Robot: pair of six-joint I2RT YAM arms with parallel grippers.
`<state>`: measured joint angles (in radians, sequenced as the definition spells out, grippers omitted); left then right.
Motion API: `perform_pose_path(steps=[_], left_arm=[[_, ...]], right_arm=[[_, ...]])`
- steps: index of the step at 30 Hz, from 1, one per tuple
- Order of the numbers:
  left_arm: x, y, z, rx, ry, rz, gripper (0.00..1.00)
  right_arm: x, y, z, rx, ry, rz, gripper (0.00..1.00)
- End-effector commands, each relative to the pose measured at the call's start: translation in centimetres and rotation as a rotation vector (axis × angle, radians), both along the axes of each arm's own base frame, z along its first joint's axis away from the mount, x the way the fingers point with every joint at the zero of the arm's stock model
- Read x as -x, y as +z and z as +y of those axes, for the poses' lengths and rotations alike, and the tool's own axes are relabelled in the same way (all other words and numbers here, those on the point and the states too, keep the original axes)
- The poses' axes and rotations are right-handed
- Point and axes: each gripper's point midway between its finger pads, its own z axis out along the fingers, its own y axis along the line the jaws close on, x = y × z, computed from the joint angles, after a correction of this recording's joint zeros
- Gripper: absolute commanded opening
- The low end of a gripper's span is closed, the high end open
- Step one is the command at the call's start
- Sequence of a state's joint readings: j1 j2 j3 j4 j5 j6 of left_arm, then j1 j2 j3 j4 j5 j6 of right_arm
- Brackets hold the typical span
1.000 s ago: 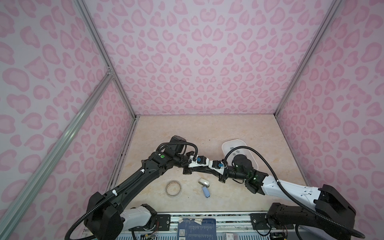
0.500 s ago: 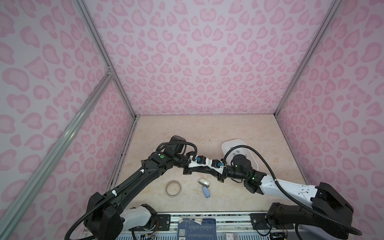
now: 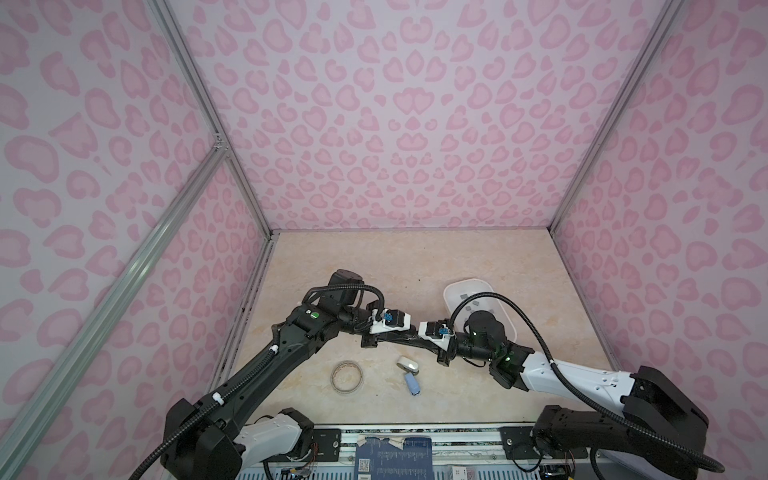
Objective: Load the staples into the stapler
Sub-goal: 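Grasp the stapler's top arm with the right gripper while the left gripper holds the base, then pull the stapler top open with the right gripper while the left gripper holds the base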
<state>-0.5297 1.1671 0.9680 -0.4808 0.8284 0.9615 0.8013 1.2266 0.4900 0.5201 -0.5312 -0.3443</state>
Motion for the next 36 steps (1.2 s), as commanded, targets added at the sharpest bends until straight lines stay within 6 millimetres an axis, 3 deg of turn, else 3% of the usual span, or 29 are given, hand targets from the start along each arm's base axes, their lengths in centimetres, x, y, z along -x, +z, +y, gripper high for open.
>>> perform_pose_path(steps=[1,9,15,21,30,33,36], left_arm=[[-1.1,1.7,0.7,0.043,0.031,-0.081,0.04],[-3.6,3.3,3.4,0.082,0.220,-0.141,0.06],[-4.6,3.7,4.0,0.108,0.314,-0.172,0.34],[-6.8,3.7,4.5,0.115,0.431,-0.158,0.48],[-8.9,3.5,5.1,0.119,0.542,-0.140,0.49],[-8.5,3.5,4.7,0.134,0.516,-0.116,0.50],[-6.7,3.6,3.0,0.154,0.462,-0.138,0.52]], right_arm=[[-0.3,-0.9,-1.1,0.005,-0.026,0.031,0.00],[-0.7,0.1,-2.8,-0.067,-0.046,0.035,0.00],[-0.1,1.6,-2.3,-0.100,-0.029,0.051,0.00],[0.6,2.8,-2.5,-0.112,-0.067,0.019,0.00],[-0.9,3.5,-4.0,-0.150,-0.202,0.018,0.00],[-2.3,4.0,-4.5,-0.171,-0.294,0.044,0.00],[-3.5,4.7,-4.9,-0.188,-0.366,0.071,0.00]])
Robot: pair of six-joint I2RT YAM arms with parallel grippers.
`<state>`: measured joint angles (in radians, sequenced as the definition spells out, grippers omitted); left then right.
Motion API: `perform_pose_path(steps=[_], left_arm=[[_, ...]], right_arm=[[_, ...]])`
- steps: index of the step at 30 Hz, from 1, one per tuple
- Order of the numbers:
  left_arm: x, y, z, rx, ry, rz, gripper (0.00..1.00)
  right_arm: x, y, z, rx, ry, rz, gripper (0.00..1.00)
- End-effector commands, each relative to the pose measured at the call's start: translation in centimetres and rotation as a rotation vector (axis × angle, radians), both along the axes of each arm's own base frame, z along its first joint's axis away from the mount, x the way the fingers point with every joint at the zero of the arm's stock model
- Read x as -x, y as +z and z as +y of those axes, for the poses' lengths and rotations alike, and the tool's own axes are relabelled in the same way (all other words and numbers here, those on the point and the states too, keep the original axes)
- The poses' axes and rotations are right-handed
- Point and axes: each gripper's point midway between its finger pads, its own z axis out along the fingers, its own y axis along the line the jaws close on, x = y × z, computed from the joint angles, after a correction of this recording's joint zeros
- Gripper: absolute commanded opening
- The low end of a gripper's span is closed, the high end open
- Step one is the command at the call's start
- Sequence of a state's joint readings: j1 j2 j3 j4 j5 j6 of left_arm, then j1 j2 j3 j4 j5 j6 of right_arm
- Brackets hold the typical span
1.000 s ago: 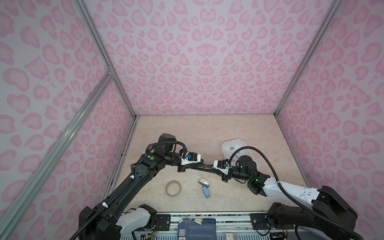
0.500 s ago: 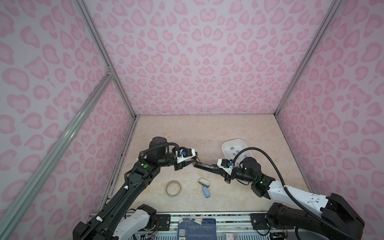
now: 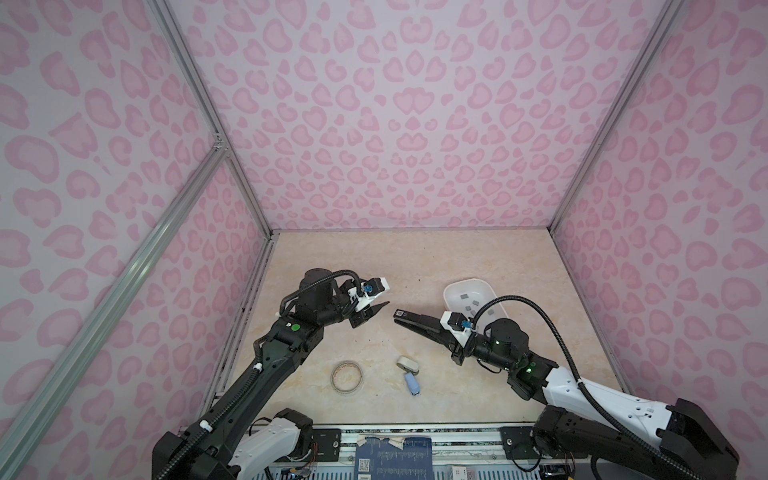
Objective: Load the staples into the stapler
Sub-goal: 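Pull the stapler top open with the right gripper while the left gripper holds the base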
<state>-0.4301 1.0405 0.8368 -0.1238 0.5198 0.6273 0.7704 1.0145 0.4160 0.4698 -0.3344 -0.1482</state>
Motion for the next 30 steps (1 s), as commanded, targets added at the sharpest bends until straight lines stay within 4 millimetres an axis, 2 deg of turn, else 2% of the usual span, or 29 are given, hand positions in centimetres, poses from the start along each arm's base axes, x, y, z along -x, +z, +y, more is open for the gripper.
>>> perform_pose_path(steps=[1,7,15,23,30], left_arm=[[1.6,0.7,-2.1,0.021,-0.048,-0.072,0.53],[3.9,-0.6,-5.6,0.000,-0.088,-0.128,0.56],[3.5,-0.8,-8.5,-0.015,-0.092,-0.160,0.59],[1.3,-0.5,-8.8,-0.042,-0.014,-0.189,0.52],[1.1,-0.1,-8.9,-0.045,-0.014,-0.215,0.53]], right_arm=[[-1.8,2.5,-0.5,-0.085,-0.106,-0.008,0.00],[-1.4,4.0,0.0,-0.158,-0.088,0.013,0.00],[-1.0,4.4,1.1,-0.186,-0.061,0.046,0.00],[-0.8,4.1,1.9,-0.178,-0.043,0.060,0.00],[-0.6,4.3,2.3,-0.185,-0.021,0.064,0.00]])
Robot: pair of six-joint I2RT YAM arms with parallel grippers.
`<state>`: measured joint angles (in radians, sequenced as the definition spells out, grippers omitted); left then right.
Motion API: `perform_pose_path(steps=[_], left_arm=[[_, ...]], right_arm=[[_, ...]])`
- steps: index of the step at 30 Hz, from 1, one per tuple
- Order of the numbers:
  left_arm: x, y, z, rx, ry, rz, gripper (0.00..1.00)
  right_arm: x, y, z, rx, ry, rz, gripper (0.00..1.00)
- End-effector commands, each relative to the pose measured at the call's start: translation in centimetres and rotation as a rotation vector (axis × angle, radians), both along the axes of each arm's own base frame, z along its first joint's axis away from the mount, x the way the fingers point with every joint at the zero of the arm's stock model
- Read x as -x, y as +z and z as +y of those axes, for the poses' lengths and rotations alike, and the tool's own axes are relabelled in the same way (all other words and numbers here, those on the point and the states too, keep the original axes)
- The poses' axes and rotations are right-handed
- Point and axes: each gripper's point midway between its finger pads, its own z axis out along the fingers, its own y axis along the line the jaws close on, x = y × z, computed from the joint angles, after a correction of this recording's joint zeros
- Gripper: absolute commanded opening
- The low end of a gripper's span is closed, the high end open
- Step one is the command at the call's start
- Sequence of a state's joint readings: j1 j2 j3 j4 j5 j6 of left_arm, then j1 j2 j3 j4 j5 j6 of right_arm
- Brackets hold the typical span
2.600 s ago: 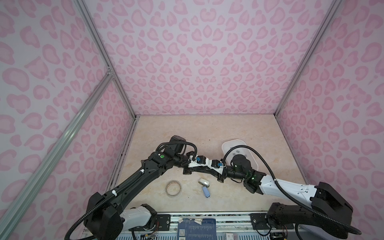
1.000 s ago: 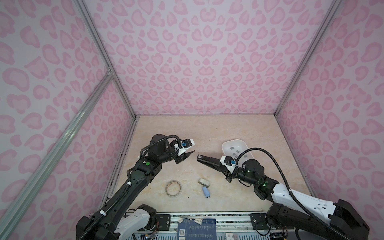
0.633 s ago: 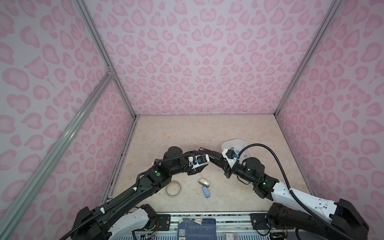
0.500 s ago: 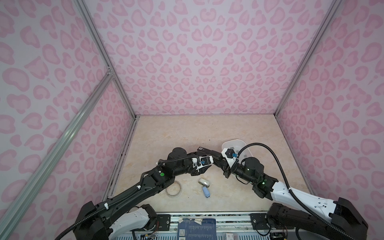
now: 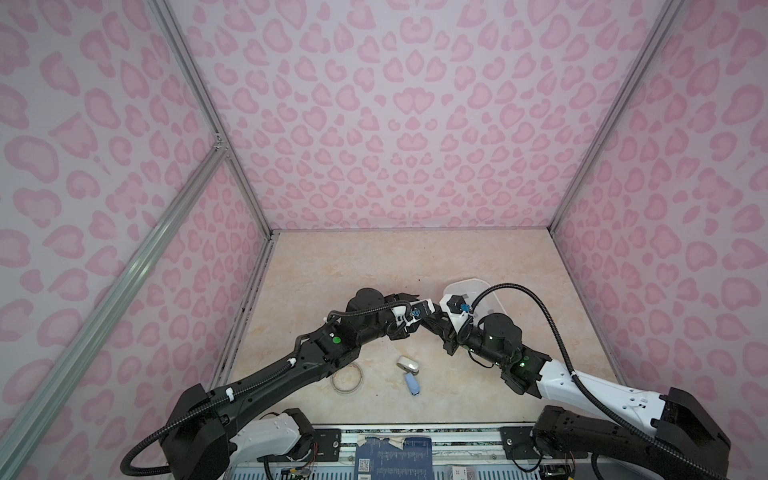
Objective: Load the staples into the stapler
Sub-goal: 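Pull the stapler top open with the right gripper while the left gripper holds the base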
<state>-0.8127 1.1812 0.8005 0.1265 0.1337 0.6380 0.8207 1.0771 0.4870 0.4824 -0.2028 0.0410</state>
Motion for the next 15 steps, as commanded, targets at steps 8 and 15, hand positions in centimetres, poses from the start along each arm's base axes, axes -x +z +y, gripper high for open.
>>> perform_pose_path(steps=[8,15], left_arm=[[-1.5,2.6,0.0,0.042,0.054,-0.075,0.39],[-3.8,5.5,2.1,0.170,0.081,-0.051,0.38]], right_arm=[[0.6,2.0,1.1,-0.062,0.056,-0.053,0.00],[1.1,1.6,0.8,-0.066,0.067,-0.049,0.00]])
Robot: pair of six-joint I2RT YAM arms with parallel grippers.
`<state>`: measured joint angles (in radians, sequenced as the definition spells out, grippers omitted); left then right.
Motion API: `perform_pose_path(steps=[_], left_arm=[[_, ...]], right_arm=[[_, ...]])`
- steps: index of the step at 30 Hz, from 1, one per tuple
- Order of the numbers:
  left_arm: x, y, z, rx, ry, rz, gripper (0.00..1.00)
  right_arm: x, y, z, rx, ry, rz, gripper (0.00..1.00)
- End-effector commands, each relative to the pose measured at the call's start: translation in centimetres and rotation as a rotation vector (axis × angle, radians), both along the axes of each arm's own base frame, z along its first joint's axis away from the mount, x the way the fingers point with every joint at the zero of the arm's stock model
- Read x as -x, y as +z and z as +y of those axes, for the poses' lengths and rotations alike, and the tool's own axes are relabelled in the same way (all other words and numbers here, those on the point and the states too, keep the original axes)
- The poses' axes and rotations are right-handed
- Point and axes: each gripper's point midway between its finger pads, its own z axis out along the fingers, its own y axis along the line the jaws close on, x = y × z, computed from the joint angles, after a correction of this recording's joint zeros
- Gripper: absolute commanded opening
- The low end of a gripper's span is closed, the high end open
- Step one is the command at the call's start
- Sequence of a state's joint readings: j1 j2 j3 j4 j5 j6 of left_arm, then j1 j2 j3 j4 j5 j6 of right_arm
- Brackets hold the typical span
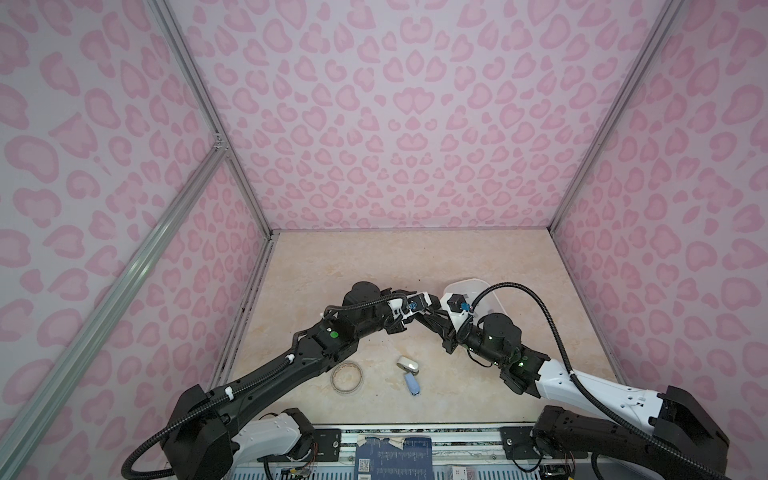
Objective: Load the staples into the stapler
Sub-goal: 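Pull the stapler top open with the right gripper while the left gripper holds the base, then hold the opened stapler with the right gripper while the left gripper moves toward the tray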
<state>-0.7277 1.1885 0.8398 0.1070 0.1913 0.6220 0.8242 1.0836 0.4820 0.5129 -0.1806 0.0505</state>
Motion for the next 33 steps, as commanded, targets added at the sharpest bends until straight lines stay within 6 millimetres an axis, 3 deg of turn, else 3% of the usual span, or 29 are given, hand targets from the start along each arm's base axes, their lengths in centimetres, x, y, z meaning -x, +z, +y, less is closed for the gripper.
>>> perform_pose_path(steps=[1,10,25,33], left_arm=[[-2.1,4.5,1.1,0.147,0.058,-0.067,0.38],[-5.0,4.9,4.6,0.225,0.144,-0.008,0.38],[-9.9,2.2,7.5,0.318,0.287,0.143,0.38],[-9.9,2.4,8.3,0.357,0.323,0.153,0.41]], right_arm=[[1.4,1.4,0.7,-0.050,0.083,-0.046,0.00],[1.8,2.0,-0.4,-0.079,0.051,-0.068,0.00],[1.8,2.8,-2.0,-0.123,-0.010,-0.100,0.00],[0.6,2.5,-2.9,-0.117,-0.098,-0.081,0.00]])
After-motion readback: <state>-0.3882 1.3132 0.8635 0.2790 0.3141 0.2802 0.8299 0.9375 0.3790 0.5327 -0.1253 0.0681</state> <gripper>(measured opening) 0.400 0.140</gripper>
